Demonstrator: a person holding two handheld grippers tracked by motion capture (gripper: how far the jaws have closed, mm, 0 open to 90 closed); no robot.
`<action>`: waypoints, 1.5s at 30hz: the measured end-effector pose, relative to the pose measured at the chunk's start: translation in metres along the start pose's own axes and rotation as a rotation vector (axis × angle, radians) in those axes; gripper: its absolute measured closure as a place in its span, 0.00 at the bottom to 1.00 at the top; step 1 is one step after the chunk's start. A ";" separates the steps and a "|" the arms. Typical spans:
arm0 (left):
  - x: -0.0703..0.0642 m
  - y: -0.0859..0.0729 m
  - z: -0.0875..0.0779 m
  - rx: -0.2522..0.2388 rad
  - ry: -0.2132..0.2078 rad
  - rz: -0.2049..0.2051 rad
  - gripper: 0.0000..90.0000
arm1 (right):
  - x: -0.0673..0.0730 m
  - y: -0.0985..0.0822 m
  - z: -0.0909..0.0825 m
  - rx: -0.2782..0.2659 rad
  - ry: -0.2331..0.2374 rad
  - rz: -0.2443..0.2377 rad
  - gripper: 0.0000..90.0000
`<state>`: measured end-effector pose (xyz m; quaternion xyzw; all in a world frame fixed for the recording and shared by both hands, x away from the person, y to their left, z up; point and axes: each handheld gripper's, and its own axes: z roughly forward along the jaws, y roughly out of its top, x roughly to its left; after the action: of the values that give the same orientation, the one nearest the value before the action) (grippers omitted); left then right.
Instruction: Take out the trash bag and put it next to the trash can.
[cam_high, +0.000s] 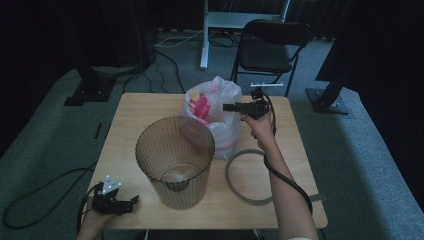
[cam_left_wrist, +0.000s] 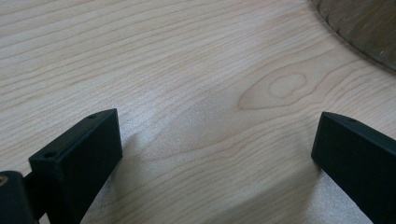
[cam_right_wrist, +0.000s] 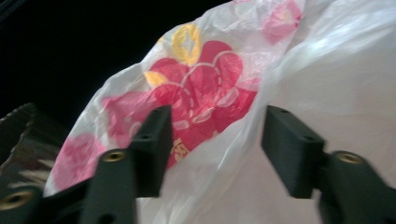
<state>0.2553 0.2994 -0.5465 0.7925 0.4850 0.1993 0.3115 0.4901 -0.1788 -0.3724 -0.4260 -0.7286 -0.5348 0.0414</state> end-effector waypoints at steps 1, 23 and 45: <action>0.000 0.000 0.000 0.000 0.000 0.000 0.02 | 0.001 0.000 -0.001 0.001 0.002 -0.004 0.42; 0.000 0.000 0.000 0.001 -0.003 0.006 0.02 | 0.005 -0.011 -0.015 -0.020 0.031 0.000 0.19; -0.001 0.000 0.000 0.000 -0.004 0.006 0.02 | 0.005 -0.040 -0.035 -0.047 0.036 -0.007 0.20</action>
<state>0.2548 0.2988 -0.5464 0.7943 0.4822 0.1987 0.3117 0.4468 -0.2075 -0.3844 -0.4145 -0.7163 -0.5597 0.0426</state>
